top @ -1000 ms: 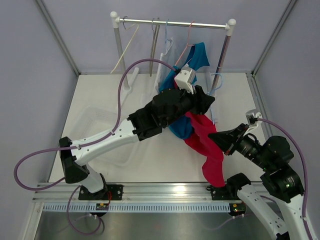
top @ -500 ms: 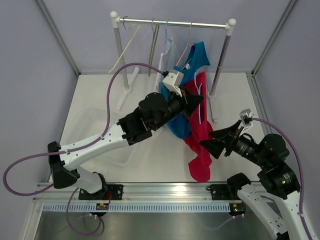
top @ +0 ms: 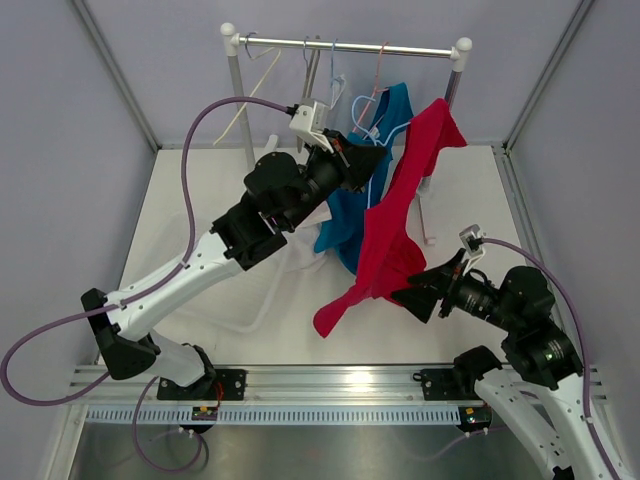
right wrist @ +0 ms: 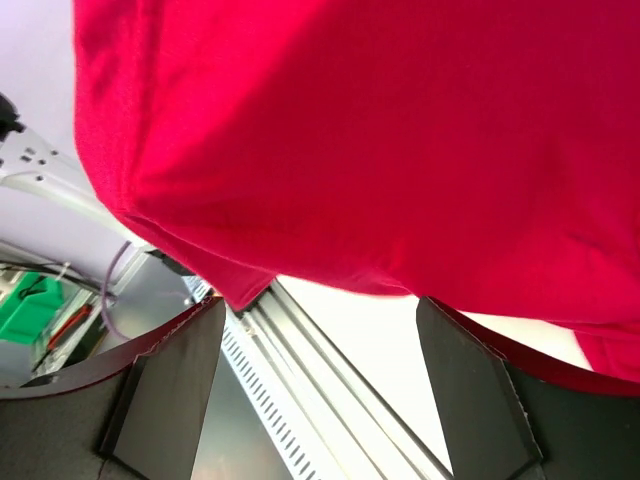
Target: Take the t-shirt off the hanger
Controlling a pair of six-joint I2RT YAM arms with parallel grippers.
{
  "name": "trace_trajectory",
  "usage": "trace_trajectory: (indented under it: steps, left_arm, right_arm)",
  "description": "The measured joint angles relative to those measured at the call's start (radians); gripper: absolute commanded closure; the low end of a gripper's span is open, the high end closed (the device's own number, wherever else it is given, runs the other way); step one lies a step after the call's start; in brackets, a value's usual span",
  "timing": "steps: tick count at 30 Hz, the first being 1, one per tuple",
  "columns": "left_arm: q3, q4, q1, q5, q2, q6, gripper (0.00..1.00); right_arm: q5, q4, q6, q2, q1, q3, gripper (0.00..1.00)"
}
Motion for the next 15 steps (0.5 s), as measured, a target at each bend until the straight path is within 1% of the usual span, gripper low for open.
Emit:
trace_trajectory:
  steps: [5, 8, 9, 10, 11, 13, 14, 15]
  left_arm:
    - [0.009, 0.007, -0.003, 0.000, 0.001, -0.016, 1.00]
    - [0.008, 0.008, -0.005, 0.002, 0.002, -0.018, 1.00]
    - [0.006, 0.009, -0.005, 0.001, 0.002, -0.017, 1.00]
    - [0.002, 0.009, -0.008, 0.001, 0.002, -0.015, 1.00]
    - [-0.009, 0.017, -0.010, 0.001, 0.001, -0.014, 1.00]
    - [-0.048, 0.023, -0.013, 0.001, -0.008, -0.014, 1.00]
    - [-0.066, 0.022, -0.014, 0.001, -0.010, -0.015, 1.00]
    - [-0.087, 0.023, -0.016, 0.001, -0.011, -0.016, 1.00]
  right_arm:
    - [-0.026, 0.062, 0.037, 0.011, 0.017, -0.017, 0.14]
    - [0.011, 0.056, 0.035, 0.034, 0.035, 0.005, 0.19]
    - [0.033, 0.040, 0.033, 0.047, 0.035, 0.034, 0.25]
    - [0.057, 0.042, 0.030, 0.063, 0.036, 0.074, 0.38]
    - [0.083, 0.035, 0.019, 0.072, 0.037, 0.111, 0.42]
    - [0.123, 0.021, 0.006, 0.105, 0.038, 0.203, 0.48]
    - [0.141, 0.030, 0.002, 0.125, 0.039, 0.251, 0.56]
    - [0.156, 0.052, -0.004, 0.146, 0.039, 0.294, 0.58]
